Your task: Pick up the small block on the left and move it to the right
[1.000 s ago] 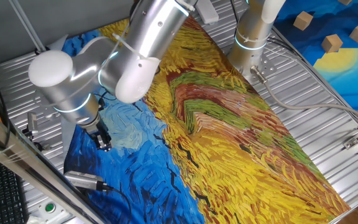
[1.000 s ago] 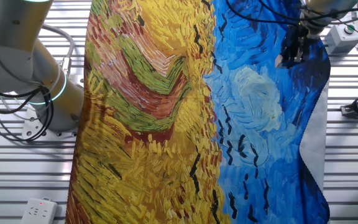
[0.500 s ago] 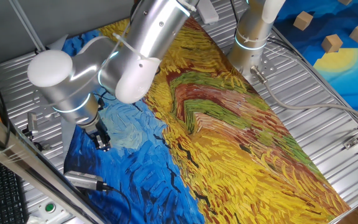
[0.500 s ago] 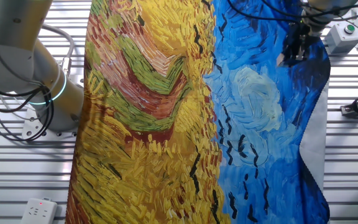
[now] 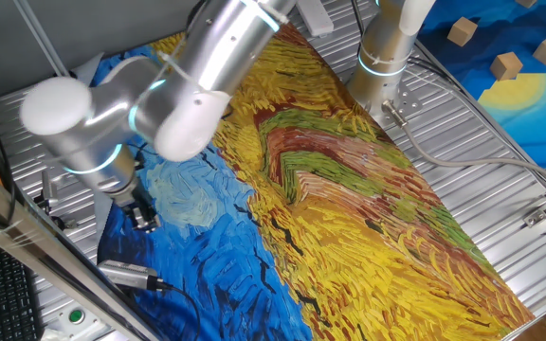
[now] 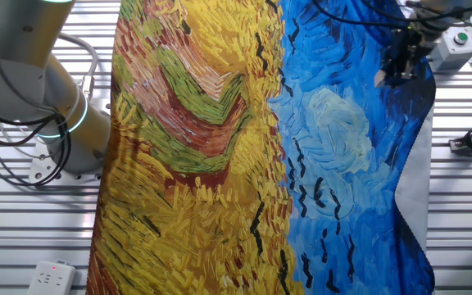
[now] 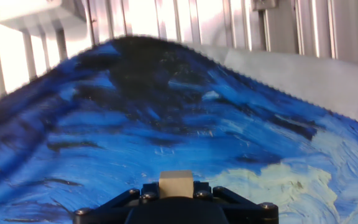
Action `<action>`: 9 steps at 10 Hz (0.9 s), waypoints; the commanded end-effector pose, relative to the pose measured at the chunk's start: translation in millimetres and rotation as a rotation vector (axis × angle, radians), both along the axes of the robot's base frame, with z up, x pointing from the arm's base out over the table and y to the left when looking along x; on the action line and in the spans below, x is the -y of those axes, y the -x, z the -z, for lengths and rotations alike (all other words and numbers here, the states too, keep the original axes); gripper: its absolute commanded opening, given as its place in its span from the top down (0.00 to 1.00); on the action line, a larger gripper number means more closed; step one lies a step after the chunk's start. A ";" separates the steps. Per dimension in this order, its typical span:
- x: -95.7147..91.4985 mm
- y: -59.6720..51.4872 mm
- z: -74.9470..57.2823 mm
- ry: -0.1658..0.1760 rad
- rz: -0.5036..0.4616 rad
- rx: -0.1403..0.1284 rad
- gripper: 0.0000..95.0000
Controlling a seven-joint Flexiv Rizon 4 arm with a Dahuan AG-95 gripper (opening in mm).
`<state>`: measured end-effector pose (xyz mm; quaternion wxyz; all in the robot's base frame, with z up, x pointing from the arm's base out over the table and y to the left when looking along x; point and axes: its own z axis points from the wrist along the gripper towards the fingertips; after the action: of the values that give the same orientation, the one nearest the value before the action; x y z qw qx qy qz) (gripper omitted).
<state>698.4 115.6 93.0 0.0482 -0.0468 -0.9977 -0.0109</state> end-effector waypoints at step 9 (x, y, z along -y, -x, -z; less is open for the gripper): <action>1.8 4.6 0.0 0.015 -0.001 0.017 1.00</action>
<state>694.5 113.6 92.3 0.0399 -0.0457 -0.9982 -0.0033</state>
